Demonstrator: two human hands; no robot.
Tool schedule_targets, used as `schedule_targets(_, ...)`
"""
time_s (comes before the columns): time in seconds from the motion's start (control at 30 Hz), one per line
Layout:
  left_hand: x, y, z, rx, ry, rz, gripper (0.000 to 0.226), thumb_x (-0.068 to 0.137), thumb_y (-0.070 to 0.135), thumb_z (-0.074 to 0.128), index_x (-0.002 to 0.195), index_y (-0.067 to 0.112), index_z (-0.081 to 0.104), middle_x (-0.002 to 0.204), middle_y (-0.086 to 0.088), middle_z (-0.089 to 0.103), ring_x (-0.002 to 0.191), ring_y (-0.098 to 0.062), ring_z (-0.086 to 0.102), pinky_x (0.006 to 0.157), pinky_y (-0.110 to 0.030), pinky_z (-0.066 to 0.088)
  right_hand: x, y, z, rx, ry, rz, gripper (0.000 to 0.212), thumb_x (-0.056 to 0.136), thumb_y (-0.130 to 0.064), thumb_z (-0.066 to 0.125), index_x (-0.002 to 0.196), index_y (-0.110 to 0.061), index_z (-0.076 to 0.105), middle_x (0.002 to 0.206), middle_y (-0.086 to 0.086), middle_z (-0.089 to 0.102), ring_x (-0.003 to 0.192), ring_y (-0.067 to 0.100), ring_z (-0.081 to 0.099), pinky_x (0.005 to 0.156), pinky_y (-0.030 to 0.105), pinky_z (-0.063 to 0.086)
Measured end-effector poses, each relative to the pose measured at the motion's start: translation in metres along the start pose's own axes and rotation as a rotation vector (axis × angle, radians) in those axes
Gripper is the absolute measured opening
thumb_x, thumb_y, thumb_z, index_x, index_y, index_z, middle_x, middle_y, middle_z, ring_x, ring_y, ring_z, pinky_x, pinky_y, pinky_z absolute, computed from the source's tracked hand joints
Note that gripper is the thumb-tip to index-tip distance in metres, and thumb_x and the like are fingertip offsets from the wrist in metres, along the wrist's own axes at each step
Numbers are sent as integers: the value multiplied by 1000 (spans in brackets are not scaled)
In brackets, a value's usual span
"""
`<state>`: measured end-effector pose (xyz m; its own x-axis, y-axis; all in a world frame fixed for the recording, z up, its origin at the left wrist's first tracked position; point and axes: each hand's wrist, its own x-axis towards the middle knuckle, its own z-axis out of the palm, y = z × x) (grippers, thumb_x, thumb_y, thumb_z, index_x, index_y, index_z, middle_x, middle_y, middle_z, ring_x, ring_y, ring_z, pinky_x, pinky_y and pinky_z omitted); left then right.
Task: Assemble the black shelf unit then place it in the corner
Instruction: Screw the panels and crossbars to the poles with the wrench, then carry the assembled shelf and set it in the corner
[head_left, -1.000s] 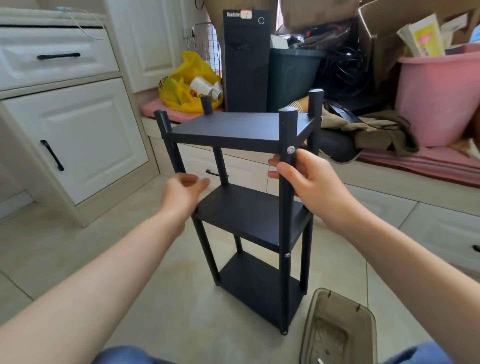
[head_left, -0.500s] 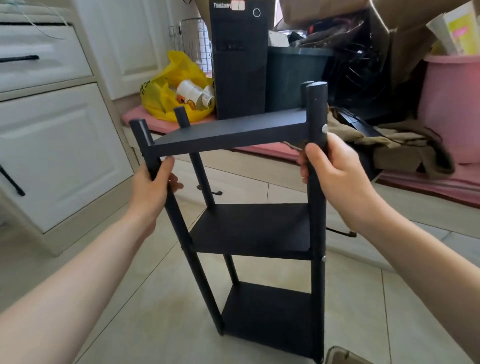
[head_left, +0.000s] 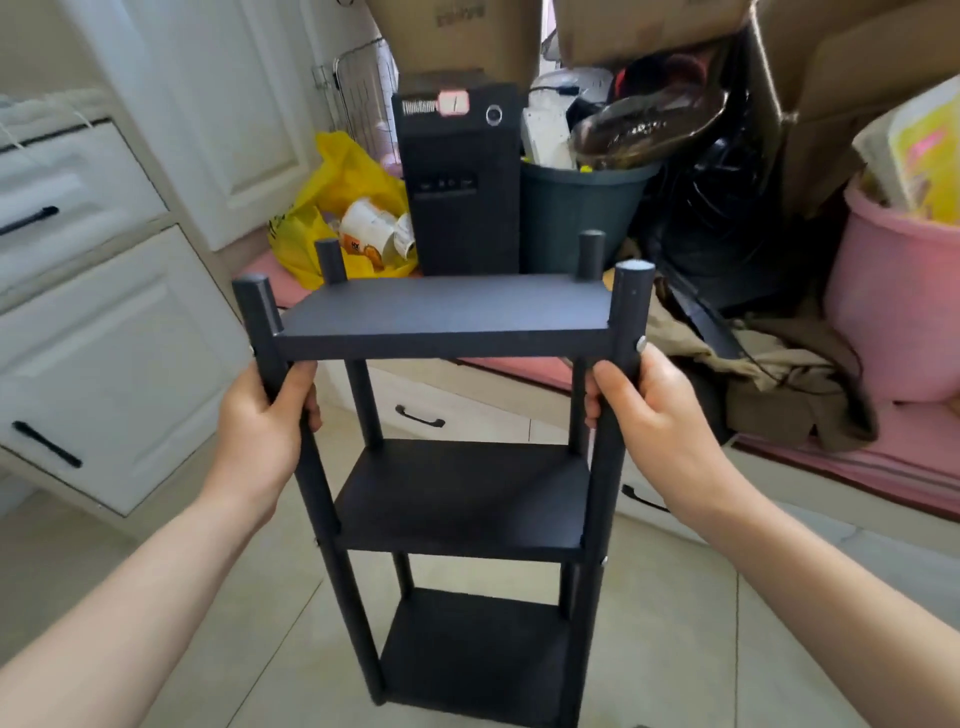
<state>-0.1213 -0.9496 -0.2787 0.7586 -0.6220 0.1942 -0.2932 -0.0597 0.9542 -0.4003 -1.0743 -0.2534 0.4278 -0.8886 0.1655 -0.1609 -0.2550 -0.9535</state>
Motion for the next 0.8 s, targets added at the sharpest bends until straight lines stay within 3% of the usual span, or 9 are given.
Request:
schedule_targets(0.13, 10, 79, -15, -2, -17, -54, 23, 103, 20, 55, 84, 10, 50, 62, 2, 52, 61, -21, 48, 67, -39, 41, 5, -68, -24, 15, -24, 80, 17, 103, -15, 46, 94, -2, 53, 69, 0, 56, 63, 9, 50, 60, 19, 43)
schedule_targets(0.23, 13, 136, -24, 4, -36, -95, 16, 103, 17, 53, 94, 4, 53, 71, -8, 53, 63, -17, 50, 65, -28, 41, 4, -119, -50, 36, -50, 146, 13, 102, -16, 49, 94, -8, 55, 72, -3, 59, 64, 5, 53, 62, 14, 44)
schedule_targets(0.33, 10, 193, -32, 5, -49, -160, 9, 103, 14, 53, 100, 6, 56, 78, -7, 57, 65, -9, 56, 63, -14, 45, 1, -172, -84, 75, -74, 246, 7, 99, -19, 53, 98, -14, 58, 80, -1, 65, 73, 7, 59, 69, 24, 48)
schedule_targets(0.4, 3, 233, -33, -6, -55, -207, 8, 103, 13, 55, 97, 17, 59, 82, -3, 62, 75, -13, 61, 68, -18, 48, -5, -208, -109, 102, -67, 307, 9, 96, -18, 59, 104, -16, 61, 92, 6, 69, 83, 13, 63, 78, 37, 50)
schedule_targets(0.5, -14, 290, -34, -4, -110, -245, 22, 100, 9, 58, 93, 29, 63, 82, 6, 70, 83, -16, 66, 77, -29, 49, -20, -257, -147, 179, -56, 379, 24, 90, -24, 68, 114, -21, 65, 105, -5, 73, 97, 9, 69, 86, 32, 52)
schedule_targets(0.63, -43, 350, -36, -22, -293, -337, 24, 86, 8, 69, 97, 29, 73, 95, 10, 76, 101, -17, 68, 92, -39, 50, -48, -304, -192, 188, 11, 470, 53, 76, -58, 65, 113, -21, 67, 113, 0, 72, 103, 15, 68, 88, 34, 51)
schedule_targets(0.73, -68, 380, -29, -111, -371, -407, 28, 85, 3, 65, 103, 24, 73, 102, 6, 75, 106, -21, 65, 96, -44, 47, -70, -326, -216, 196, 66, 523, 58, 73, -68, 62, 108, -22, 68, 110, -3, 74, 98, 10, 69, 78, 30, 48)
schedule_targets(0.8, -85, 394, -23, -184, -426, -433, 26, 92, 6, 65, 114, 18, 70, 111, 8, 75, 110, -14, 67, 95, -38, 47, -84, -334, -228, 177, 113, 549, 65, 73, -71, 61, 107, -16, 68, 108, 0, 74, 98, 14, 69, 82, 37, 53)
